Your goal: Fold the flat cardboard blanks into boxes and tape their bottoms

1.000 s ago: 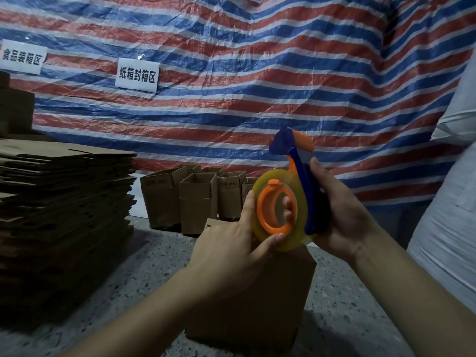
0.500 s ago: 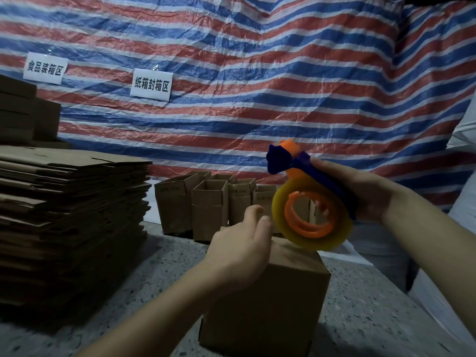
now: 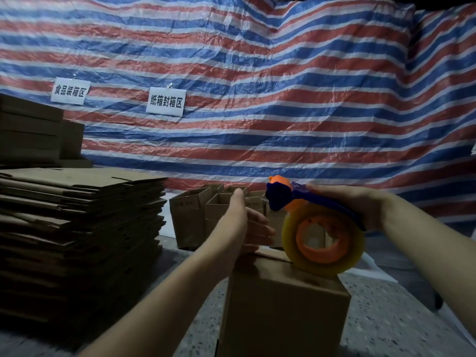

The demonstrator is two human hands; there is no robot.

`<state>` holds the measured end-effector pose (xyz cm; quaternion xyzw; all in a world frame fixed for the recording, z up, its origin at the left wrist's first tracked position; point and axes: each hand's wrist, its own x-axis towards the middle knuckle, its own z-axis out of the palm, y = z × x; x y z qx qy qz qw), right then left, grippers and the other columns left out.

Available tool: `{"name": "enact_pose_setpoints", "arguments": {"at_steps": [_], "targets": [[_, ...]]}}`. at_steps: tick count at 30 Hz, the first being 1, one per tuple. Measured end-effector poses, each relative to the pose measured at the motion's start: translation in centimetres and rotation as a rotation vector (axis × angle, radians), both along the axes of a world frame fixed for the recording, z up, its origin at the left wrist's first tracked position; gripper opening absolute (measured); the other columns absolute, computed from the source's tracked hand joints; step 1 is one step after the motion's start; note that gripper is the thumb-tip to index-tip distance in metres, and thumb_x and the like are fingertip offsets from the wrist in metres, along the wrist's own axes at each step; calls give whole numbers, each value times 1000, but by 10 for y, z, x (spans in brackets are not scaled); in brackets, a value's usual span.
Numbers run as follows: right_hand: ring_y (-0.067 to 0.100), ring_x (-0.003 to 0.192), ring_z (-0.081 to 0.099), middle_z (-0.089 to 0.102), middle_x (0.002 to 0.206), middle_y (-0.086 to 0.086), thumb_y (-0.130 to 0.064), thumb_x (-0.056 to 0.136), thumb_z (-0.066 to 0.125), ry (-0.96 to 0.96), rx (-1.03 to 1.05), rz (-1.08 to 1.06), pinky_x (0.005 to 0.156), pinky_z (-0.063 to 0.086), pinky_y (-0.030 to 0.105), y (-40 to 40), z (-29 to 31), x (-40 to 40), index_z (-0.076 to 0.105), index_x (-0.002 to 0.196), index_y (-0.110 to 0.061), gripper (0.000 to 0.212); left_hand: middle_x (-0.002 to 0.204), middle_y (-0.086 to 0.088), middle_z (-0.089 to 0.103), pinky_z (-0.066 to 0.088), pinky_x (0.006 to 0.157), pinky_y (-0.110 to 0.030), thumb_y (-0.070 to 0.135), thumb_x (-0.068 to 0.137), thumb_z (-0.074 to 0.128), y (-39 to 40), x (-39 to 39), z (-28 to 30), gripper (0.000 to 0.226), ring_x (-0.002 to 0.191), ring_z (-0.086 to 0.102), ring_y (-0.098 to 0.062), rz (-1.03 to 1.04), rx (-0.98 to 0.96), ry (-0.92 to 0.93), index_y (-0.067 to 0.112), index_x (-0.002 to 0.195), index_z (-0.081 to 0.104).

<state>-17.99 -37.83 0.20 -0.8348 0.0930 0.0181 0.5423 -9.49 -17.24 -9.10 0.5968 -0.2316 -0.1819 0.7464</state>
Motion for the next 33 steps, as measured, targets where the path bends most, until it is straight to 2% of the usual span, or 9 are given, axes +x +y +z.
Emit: {"name": "enact_pose_setpoints", "arguments": {"at_steps": [5,9,13,16,19,22,24,28,33], "targets": [[23,81,67,72,100,13,-55,56,88,5,29,9,67,54,35,-3,0,2,80,99,-20,55,86,-8,75,45,80,-41,58,95,42,6,0,26,53,78,67,-24,-59,72,100,11,82,63],[24,84,68,74,103,13,-58,39,98,22,19,30,69,56,35,-6,1,2,81,96,-21,70,82,-3,74,48,89,-43,47,94,52,2,-3,28,40,83,68,-22,-75,96,109,14,75,62],[19,74,70,75,94,10,-54,68,82,34,6,43,62,57,32,-5,8,3,83,86,-24,35,78,-1,75,51,86,-40,27,97,54,-4,-4,29,22,81,69,-17,-24,6,111,12,102,69],[17,65,70,75,86,9,-50,72,76,79,-36,57,56,57,30,-6,17,2,83,81,-23,30,71,1,71,49,91,-41,20,100,50,-8,-6,27,24,75,67,-14,-18,-65,157,9,113,67],[18,68,71,76,93,12,-52,69,81,161,-140,38,58,58,29,-3,29,2,82,92,-19,40,76,-3,68,43,91,-38,15,100,49,-12,-10,19,26,72,64,-14,-14,-86,161,4,114,67],[19,70,72,76,96,12,-51,70,81,213,-255,13,58,57,30,1,35,3,68,116,-18,58,72,-4,70,40,89,-37,10,98,51,-14,-12,12,19,64,65,-10,17,-65,134,5,98,69],[18,70,72,76,94,10,-53,70,80,252,-298,6,58,57,29,2,34,4,65,118,-16,62,66,-1,71,39,78,-33,10,97,53,-14,-11,7,19,60,65,-6,31,-45,105,8,87,69],[18,69,72,77,93,10,-53,67,81,280,-306,-7,56,56,29,0,30,7,67,115,-12,65,60,-3,67,43,74,-30,7,99,49,-10,-6,-2,28,66,62,-13,66,-101,183,6,75,62],[23,76,74,76,102,15,-59,51,93,279,-373,-81,62,58,32,-21,34,-7,63,122,-11,91,65,-7,50,50,97,-45,5,99,44,-11,5,-6,30,65,54,-16,116,-262,384,7,71,51]]}}
